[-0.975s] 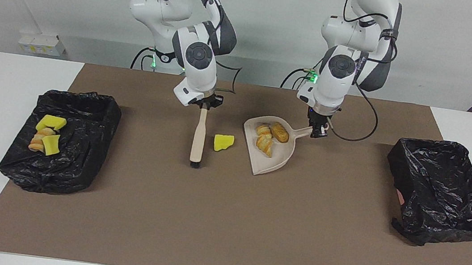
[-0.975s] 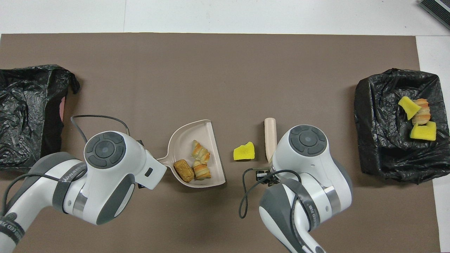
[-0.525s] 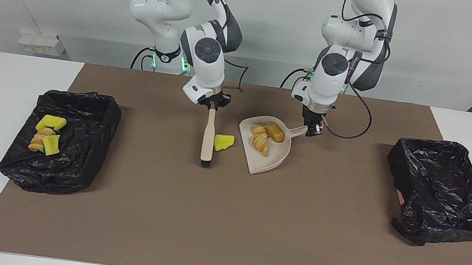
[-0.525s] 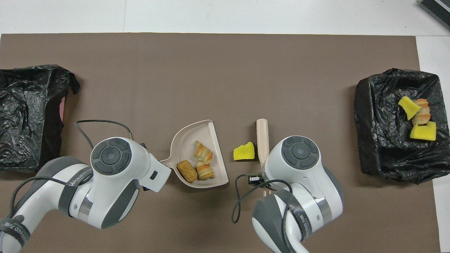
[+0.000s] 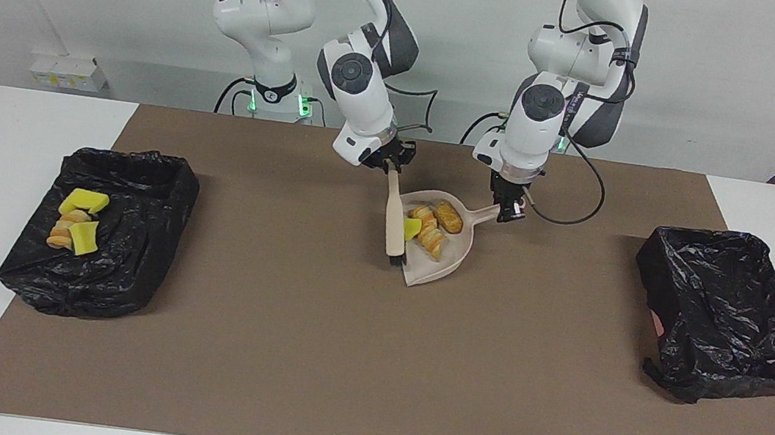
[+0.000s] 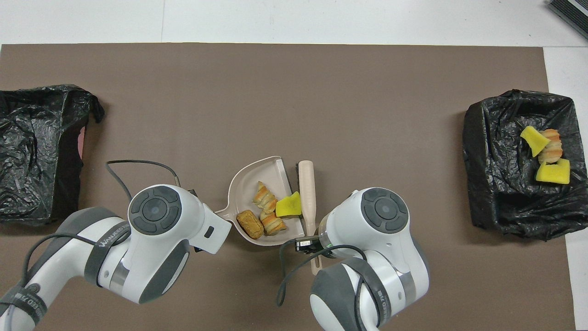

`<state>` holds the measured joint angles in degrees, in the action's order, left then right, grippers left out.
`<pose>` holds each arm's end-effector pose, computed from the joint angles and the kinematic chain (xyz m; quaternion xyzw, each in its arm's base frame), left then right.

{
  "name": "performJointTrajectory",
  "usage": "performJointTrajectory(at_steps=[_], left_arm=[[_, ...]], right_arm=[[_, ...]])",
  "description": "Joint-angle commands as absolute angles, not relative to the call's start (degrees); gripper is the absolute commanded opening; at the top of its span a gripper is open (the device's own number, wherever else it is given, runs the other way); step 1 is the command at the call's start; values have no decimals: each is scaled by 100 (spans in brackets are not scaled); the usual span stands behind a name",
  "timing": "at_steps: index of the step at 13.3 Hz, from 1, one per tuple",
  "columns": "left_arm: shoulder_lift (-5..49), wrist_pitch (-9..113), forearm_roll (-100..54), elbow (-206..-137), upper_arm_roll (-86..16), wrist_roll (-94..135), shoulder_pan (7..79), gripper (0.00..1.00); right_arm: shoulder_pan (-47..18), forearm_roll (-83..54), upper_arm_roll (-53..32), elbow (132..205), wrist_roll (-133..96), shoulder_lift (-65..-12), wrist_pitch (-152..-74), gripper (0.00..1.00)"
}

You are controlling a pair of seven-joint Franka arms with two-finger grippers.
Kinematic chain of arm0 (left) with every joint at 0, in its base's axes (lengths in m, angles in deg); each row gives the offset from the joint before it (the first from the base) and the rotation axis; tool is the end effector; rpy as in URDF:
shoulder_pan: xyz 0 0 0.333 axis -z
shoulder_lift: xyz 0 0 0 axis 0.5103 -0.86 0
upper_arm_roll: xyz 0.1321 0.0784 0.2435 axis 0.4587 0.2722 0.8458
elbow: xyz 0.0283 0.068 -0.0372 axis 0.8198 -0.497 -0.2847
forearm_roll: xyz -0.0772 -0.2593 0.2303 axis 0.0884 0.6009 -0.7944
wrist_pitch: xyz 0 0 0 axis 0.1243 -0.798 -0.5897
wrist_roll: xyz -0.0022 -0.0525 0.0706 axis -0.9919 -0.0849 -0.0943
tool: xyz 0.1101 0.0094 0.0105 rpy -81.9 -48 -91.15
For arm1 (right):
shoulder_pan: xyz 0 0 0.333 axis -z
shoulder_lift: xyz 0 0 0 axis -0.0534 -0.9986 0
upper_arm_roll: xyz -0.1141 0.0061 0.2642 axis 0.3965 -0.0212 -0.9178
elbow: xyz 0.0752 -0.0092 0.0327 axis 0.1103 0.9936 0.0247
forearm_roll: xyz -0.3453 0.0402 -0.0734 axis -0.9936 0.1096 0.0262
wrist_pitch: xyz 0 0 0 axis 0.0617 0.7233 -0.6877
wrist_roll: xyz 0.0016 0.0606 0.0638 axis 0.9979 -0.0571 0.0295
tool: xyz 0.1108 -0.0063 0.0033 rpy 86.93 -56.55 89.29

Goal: Sweep and dump trash in bin
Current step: 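Sweep the yellow sponge into the dustpan with the right gripper's brush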

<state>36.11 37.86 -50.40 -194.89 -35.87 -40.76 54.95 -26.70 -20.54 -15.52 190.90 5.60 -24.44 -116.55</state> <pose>0.4094 -0.2148 0.3551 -0.7909 0.6103 0.0434 0.0107 0.3888 0.3035 0.3627 -0.9815 -0.0532 0.1216 0.1379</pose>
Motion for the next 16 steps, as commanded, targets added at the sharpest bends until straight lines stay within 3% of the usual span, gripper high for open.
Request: performJointTrajectory(at_steps=[1,4,8,12,16], left_arm=[[3724,3925,-4875,-19588,-3550,-3874,5214,0],[3786,3873,-4577,-19553,-3550,-3865,4845,0],[3795,3873,-4233,-19553,-3542,-3856,4739,0],[4277,3724,-4039,-19483,-3533,-3856,4160,0],[4261,2257,-4039,-18456,-3515,-3092,3413,0]], right_arm=[[-2417,-2009,-1491,18969,137,-2471,-11261,0],[-1854,-2676,-1499,18505,136,-2436,-10286,0],[-1922,-2739,-1508,18538,232,-2375,-10274,0],[-2615,-2950,-1534,18844,1381,-2077,-10712,0],[-3546,-3038,-1543,19152,2698,-1970,-11317,0]])
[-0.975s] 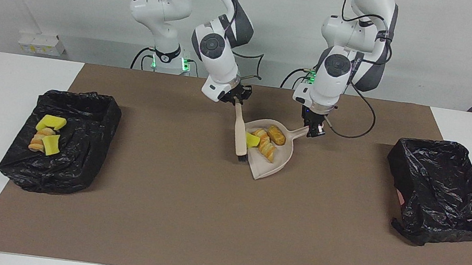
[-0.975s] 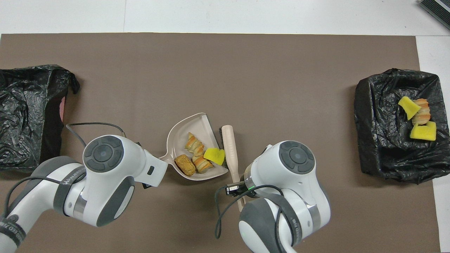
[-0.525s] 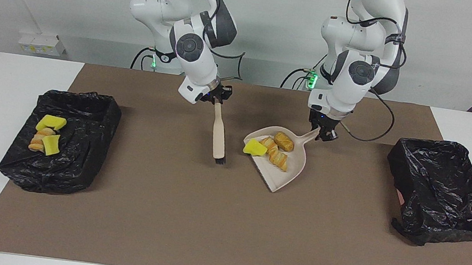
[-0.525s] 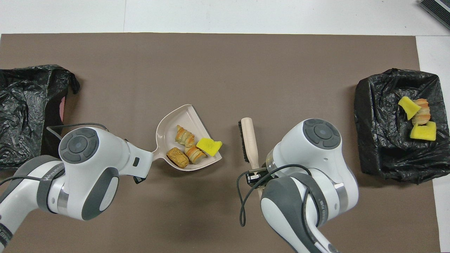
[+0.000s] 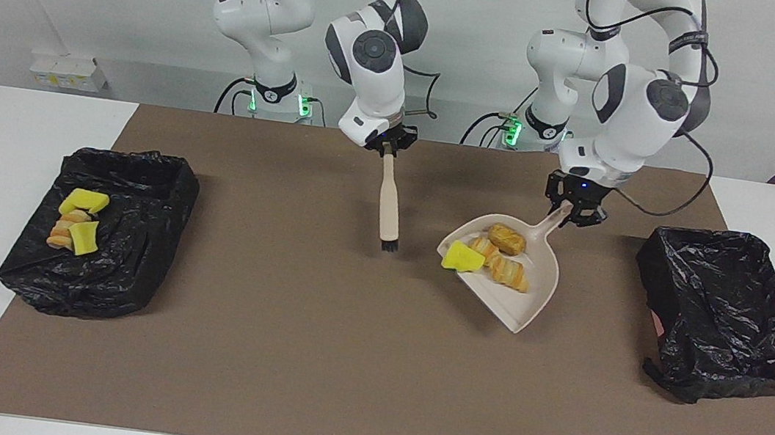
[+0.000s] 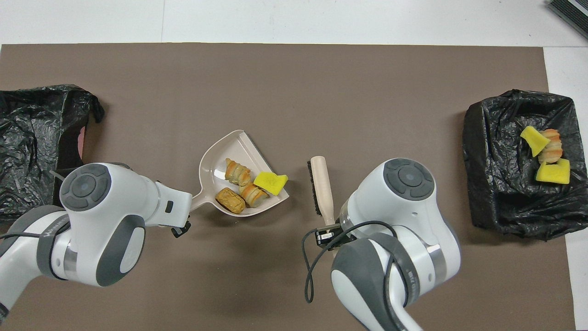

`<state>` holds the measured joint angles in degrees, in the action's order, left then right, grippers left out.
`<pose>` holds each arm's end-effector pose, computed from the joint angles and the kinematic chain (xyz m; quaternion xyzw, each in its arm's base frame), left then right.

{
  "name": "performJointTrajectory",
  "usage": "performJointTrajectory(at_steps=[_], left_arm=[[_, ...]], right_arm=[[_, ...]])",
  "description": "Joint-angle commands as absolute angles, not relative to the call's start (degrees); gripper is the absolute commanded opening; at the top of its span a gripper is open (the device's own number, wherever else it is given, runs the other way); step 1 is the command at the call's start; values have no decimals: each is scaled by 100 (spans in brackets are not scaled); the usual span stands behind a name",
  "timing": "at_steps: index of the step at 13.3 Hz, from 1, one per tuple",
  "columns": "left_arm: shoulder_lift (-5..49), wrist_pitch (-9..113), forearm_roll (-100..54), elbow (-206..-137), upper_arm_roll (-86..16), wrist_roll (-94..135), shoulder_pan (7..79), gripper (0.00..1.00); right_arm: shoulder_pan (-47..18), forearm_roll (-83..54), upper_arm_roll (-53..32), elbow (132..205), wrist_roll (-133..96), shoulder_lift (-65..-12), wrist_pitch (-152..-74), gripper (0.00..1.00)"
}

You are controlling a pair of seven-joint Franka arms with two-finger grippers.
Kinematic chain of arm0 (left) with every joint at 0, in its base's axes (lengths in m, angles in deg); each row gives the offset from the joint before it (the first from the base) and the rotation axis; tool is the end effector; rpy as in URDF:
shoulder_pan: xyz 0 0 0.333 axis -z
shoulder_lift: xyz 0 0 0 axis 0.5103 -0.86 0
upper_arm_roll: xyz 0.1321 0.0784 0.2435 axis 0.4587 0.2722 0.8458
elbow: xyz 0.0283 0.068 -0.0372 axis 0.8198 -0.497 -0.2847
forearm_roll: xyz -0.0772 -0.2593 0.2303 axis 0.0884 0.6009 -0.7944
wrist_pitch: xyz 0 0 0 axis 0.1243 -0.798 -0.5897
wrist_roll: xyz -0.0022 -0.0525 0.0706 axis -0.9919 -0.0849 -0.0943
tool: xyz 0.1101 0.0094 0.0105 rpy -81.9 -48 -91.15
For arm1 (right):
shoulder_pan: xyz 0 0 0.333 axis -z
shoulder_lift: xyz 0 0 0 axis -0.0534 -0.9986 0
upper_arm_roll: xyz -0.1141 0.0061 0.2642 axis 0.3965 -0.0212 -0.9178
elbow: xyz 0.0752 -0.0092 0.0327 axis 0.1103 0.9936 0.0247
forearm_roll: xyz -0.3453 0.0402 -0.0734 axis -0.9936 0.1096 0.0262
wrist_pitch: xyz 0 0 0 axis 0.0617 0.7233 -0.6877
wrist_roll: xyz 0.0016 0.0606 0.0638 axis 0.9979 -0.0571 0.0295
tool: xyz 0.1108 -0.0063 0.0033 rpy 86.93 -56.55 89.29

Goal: Sweep and dump trash in bin
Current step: 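Carry the loaded dustpan with the left gripper to the black bag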

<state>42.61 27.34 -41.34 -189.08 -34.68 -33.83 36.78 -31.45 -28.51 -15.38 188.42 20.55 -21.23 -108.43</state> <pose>0.4515 -0.0761 0.4350 0.9232 -0.3802 -0.0111 0.0554 0.3560 0.3266 0.3951 -0.9896 -0.0178 0.1297 0.0588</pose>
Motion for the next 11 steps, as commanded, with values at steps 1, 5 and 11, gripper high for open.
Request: performJointTrajectory(at_steps=[1,5,11], left_arm=[[4243,2212,-4048,-18289,-3515,-3031,3098,0],[4094,2185,-4066,-17848,-3524,-3135,1920,0],[3129,2168,-4784,-16400,-3515,-4521,521,0]], right_arm=[[-3749,-3056,-1543,19214,2929,-2022,-11529,0],[-4471,-3406,-1543,19136,3703,-2478,-11733,0],[-4525,-3583,-1517,18742,3994,-2893,-11585,100]])
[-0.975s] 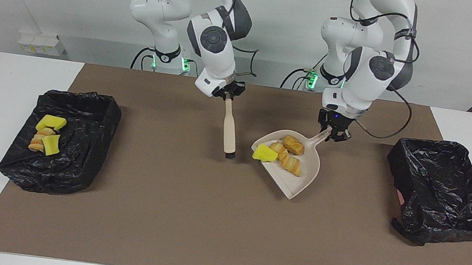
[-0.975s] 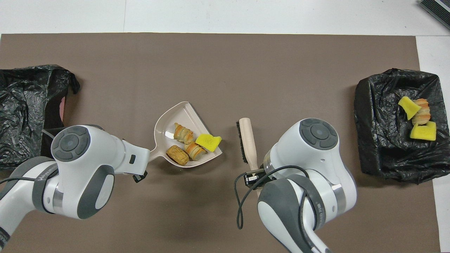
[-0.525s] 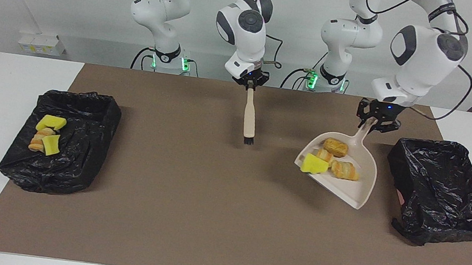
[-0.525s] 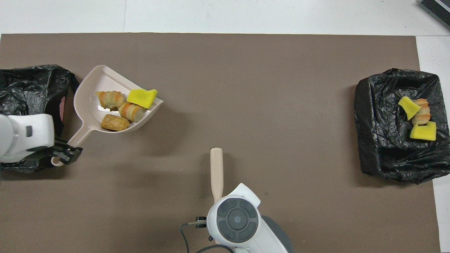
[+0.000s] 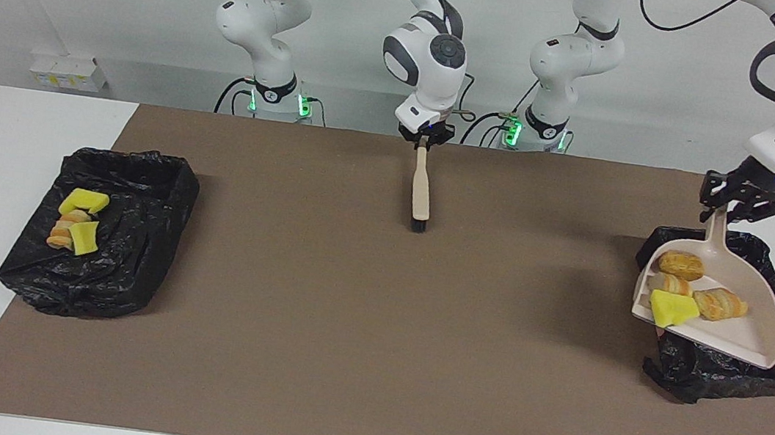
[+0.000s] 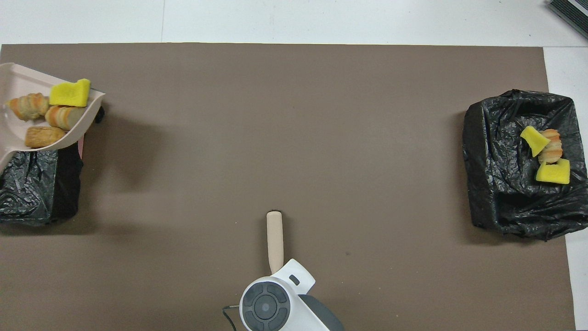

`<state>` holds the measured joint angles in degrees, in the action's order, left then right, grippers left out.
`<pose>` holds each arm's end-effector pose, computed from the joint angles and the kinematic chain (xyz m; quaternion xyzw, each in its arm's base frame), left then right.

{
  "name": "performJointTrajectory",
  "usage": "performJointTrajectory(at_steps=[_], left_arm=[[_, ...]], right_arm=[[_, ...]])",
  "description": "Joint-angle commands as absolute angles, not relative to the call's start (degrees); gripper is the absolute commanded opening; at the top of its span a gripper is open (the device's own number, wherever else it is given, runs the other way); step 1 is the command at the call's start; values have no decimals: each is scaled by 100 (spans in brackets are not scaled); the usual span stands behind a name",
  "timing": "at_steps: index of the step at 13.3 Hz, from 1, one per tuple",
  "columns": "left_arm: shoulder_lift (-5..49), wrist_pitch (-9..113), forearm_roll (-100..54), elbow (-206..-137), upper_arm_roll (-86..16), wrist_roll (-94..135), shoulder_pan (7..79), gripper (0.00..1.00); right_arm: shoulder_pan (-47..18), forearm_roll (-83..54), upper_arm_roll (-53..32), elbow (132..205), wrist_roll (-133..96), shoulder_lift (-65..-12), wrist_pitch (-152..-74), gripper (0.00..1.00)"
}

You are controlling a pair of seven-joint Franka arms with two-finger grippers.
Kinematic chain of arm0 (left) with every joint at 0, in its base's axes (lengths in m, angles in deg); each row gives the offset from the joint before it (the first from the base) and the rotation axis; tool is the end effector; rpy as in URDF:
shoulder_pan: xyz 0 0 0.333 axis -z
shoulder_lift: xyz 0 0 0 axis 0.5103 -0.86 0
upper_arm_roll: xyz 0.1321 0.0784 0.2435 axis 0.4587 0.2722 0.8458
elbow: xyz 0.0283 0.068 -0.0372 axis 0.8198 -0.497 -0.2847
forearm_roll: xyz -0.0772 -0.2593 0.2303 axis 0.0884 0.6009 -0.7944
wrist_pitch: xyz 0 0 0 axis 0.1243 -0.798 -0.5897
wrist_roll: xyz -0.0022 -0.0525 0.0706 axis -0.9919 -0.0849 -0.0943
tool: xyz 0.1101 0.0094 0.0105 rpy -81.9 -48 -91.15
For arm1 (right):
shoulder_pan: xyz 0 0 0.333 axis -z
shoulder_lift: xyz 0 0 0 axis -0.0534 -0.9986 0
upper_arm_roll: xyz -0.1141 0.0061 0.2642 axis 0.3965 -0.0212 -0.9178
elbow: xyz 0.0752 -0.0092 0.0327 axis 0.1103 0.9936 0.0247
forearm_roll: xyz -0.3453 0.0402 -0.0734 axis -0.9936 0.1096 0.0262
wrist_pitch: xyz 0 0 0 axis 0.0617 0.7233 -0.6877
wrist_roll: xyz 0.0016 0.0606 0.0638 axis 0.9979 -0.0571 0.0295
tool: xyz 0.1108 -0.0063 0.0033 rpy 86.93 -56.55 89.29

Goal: Sweep and dump trash in bin
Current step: 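Carry the loaded dustpan with the left gripper to the black bag, then tip the dustpan over the bag while the right gripper sets down the brush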

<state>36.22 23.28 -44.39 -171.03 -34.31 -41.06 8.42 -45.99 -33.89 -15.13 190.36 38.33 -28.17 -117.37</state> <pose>0.4846 0.1726 0.5132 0.9748 -0.2171 0.0509 0.0031 0.2808 0.4088 0.3333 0.9938 -0.0030 -0.1115 0.0019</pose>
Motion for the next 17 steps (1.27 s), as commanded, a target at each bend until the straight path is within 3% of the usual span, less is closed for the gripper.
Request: performJointTrajectory(at_steps=[1,4,9,17], left_arm=[[3005,2168,-5004,-16171,-3515,-4742,372,0],[2688,2211,-6215,-15792,-3515,-5313,195,0],[2539,2299,-7710,-15817,-3559,-5841,370,0],[2530,1904,-10338,-15791,-3568,-6405,1292,0]], right_arm=[[-4473,-3635,-1508,18592,3977,-2893,-11471,100],[-4025,-3671,-1499,18039,3898,-2832,-10822,100],[-2945,-4109,-1490,17265,2547,-2788,-9880,100],[-1047,-4471,-1499,16965,-239,-2796,-9870,100]])
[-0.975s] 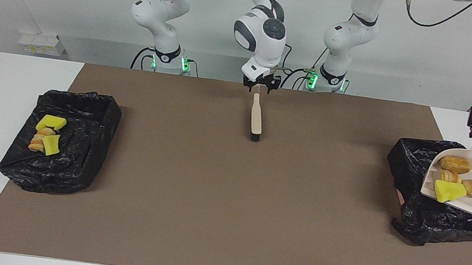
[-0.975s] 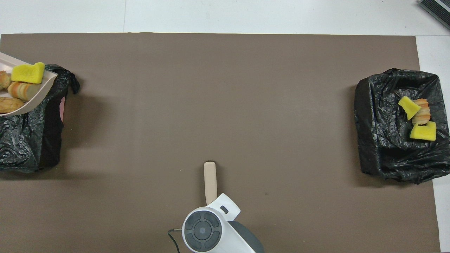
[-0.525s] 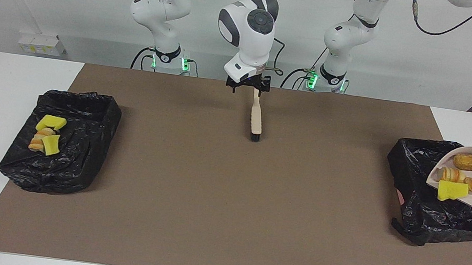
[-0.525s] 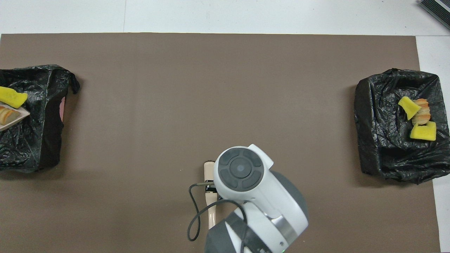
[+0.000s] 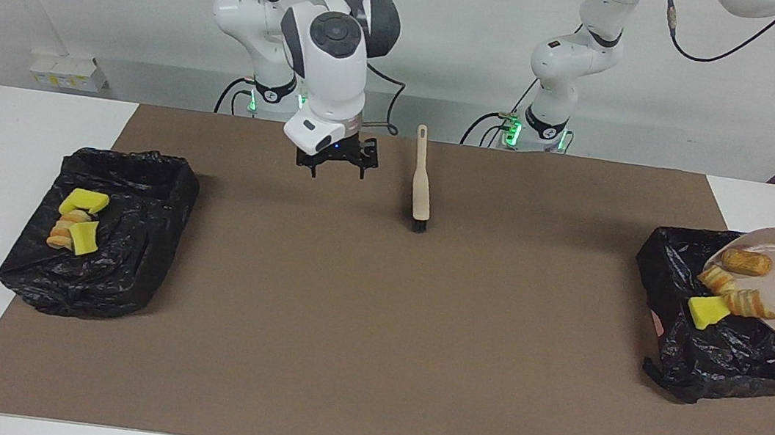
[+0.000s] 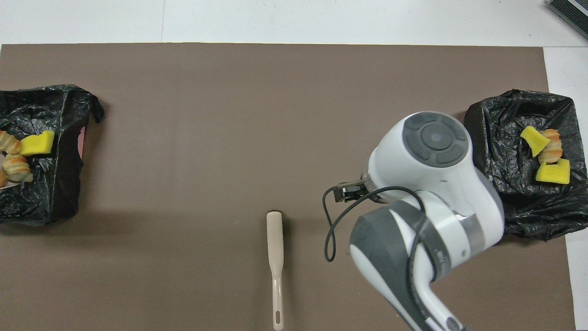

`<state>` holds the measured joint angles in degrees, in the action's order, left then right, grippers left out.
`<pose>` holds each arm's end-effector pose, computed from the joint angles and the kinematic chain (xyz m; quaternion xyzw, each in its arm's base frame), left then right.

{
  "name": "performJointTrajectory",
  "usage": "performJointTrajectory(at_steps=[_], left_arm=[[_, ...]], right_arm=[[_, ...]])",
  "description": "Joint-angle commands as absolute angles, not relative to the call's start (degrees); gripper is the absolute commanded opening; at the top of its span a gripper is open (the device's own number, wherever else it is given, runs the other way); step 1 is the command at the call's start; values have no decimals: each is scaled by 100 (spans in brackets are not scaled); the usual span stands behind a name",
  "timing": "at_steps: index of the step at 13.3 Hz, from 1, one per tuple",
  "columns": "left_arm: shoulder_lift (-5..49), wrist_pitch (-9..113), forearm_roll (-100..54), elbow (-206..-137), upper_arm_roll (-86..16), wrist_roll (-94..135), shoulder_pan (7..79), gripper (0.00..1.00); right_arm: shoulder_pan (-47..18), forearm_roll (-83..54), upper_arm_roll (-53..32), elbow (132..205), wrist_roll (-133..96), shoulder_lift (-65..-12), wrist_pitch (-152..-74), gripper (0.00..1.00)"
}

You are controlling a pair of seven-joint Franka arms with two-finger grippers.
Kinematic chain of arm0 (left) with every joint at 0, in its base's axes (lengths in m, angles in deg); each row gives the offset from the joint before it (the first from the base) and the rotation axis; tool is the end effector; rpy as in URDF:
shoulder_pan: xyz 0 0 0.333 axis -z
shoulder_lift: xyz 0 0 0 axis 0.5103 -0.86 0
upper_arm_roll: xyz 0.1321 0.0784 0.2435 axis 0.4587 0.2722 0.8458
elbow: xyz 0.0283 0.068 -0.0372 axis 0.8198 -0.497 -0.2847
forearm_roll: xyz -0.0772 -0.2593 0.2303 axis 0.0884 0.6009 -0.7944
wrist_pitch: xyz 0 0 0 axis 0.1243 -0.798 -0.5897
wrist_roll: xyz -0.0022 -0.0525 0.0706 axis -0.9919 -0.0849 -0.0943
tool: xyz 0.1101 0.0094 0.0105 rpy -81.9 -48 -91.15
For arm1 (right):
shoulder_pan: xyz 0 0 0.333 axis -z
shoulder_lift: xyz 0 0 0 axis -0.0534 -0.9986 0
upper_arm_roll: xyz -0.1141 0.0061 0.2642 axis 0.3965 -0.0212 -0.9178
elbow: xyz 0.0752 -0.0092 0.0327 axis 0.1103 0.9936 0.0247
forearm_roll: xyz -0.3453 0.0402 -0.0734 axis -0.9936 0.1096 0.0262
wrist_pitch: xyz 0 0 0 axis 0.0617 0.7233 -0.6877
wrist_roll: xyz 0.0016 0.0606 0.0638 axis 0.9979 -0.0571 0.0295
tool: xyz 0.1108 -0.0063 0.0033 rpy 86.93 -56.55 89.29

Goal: Sweep and dump trash in bin
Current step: 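Tip the dustpan over the bag while the right gripper sets down the brush, then bring the empty dustpan back to the table center with the left gripper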

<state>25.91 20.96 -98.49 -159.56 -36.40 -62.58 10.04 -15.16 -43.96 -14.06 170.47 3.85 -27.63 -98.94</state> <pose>0.5291 0.2226 0.5301 -0.7673 0.4958 0.2517 0.3194 0.4915 0.2040 0.4567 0.9958 0.0734 -0.0555 0.0031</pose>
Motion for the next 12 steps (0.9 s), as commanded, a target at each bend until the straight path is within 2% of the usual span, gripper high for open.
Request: performJointTrajectory(at_steps=[1,5,8,11,12], left_arm=[[2529,1852,-10628,-15782,-3585,-6396,1424,0],[2442,1641,-11288,-15581,-3586,-6396,1793,0],[2415,1578,-11239,-15282,-3603,-6318,1977,0],[2152,1614,-9759,-14817,-3594,-5712,2084,0],[2073,1570,-9221,-14711,-3594,-5484,2171,0]], right_arm=[[-818,-4471,-1490,16965,-529,-2796,-9870,100],[158,-4480,-1499,16974,-1094,-2858,-9905,100],[431,-4532,-1482,16834,-1356,-2867,-9870,100],[766,-4647,-1464,16500,-1780,-2683,-9634,100],[775,-4629,-1429,16334,-1771,-2630,-9319,100]])
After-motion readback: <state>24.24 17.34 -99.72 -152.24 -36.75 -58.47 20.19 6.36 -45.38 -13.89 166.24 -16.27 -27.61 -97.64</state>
